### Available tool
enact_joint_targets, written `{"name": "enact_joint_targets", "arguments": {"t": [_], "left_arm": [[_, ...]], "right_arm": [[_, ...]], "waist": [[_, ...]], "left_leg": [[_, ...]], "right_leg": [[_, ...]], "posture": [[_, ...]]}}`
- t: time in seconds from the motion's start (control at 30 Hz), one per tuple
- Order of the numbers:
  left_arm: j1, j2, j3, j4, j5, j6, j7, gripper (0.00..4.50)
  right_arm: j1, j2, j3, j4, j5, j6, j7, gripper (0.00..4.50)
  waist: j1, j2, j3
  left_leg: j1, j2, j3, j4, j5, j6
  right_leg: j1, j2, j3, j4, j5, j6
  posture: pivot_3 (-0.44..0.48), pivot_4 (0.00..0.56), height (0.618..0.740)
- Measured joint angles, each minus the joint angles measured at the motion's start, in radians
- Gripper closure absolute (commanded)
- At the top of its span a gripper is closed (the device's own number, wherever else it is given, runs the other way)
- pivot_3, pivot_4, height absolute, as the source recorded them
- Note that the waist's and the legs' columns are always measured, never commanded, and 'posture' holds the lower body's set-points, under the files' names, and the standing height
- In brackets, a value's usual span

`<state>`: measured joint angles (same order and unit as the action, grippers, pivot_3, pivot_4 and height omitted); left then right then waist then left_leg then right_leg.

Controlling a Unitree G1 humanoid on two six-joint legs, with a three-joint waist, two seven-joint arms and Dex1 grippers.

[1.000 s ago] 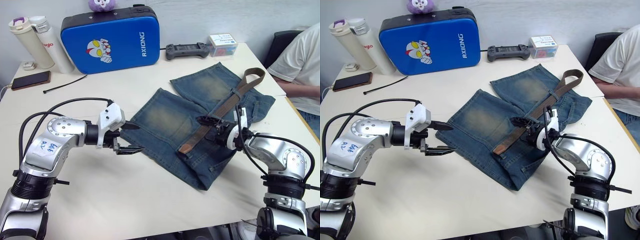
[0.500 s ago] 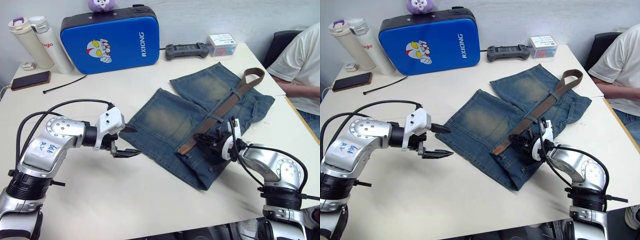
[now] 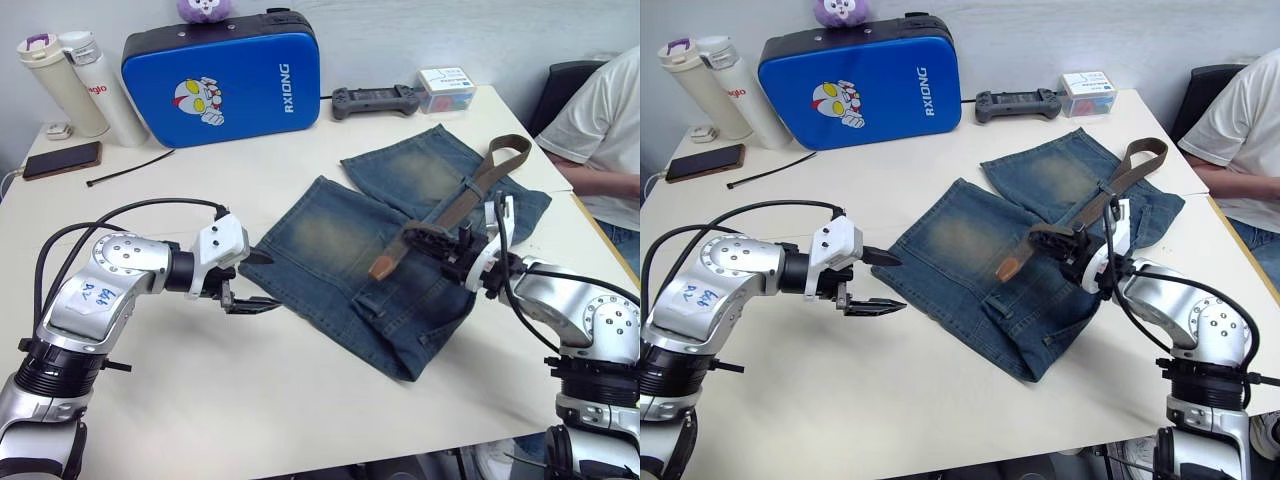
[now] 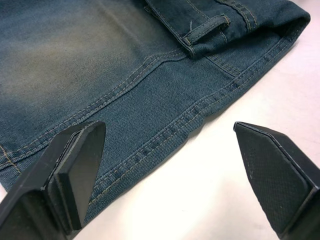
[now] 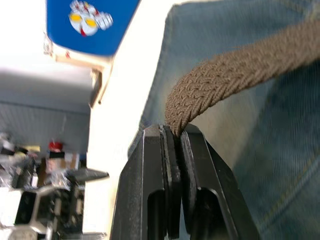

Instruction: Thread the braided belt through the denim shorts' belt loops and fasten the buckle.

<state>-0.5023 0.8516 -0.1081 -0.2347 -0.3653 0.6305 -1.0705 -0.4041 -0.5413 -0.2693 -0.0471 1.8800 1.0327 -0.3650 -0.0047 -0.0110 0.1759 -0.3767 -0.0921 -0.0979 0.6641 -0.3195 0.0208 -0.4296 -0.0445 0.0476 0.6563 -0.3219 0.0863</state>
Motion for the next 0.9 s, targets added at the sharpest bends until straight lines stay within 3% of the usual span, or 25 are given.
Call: {"name": "enact_joint_targets", "arguments": {"t": [0.33, 0.9], "left_arm": [[0.0, 0.0, -0.001, 0.007, 0.01, -0.011, -0.012, 0.0], [0.024, 0.005, 0.025, -0.029, -0.009, 0.019, -0.003, 0.0]], "right_arm": [[0.069, -0.03, 0.07, -0.058, -0.358, -0.006, 0.334, 4.43], [0.115, 0.019, 0.111, -0.121, -0.75, -0.127, 0.609, 4.43]], "waist": [[0.001, 0.0, 0.0], [0.003, 0.0, 0.0]], "left_leg": [[0.0, 0.0, 0.0, 0.0, 0.0, 0.0], [0.0, 0.0, 0.0, 0.0, 0.0, 0.0]], "right_leg": [[0.0, 0.0, 0.0, 0.0, 0.0, 0.0], [0.0, 0.0, 0.0, 0.0, 0.0, 0.0]], "posture": [[0.0, 0.15, 0.74], [0.0, 0.15, 0.74]]}}
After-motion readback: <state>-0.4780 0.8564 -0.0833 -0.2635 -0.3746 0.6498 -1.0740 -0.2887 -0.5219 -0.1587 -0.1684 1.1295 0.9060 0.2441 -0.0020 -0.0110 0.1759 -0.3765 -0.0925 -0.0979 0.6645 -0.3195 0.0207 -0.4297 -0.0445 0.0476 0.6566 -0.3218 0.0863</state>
